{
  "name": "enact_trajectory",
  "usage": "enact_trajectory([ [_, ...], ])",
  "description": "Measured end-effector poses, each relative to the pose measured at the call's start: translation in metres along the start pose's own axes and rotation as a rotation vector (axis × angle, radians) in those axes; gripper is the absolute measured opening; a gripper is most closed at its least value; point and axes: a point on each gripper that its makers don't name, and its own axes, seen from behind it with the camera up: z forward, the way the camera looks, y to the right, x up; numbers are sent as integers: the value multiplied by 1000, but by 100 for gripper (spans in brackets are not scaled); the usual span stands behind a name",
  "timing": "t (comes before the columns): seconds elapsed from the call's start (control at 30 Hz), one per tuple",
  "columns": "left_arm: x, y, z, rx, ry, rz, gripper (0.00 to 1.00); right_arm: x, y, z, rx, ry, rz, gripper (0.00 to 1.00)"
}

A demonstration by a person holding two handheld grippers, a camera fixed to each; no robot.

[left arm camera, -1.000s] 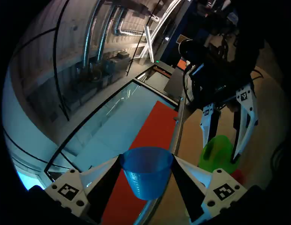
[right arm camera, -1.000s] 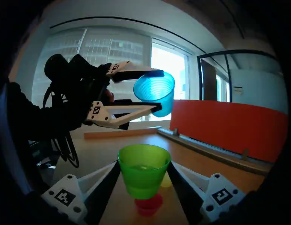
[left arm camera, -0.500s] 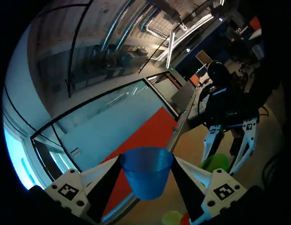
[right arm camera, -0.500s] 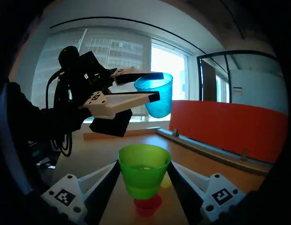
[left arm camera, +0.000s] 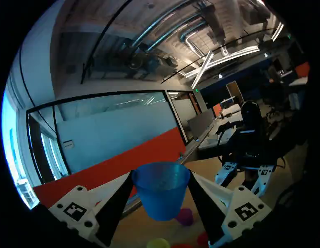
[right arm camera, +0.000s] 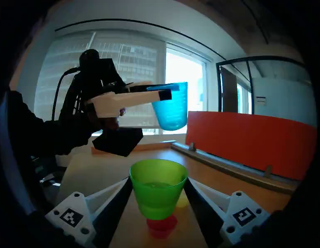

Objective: Pour water

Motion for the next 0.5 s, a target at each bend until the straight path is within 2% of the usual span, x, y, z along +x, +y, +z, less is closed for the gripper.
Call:
enact_trajectory([
  [0.27,9,-9,2,-9,38,-169,89,2,1,-2,-4,3,-3,90],
  [0.5,9,-5,4,-43,25,-257,89,5,1,-2,-6,8,-4,90],
])
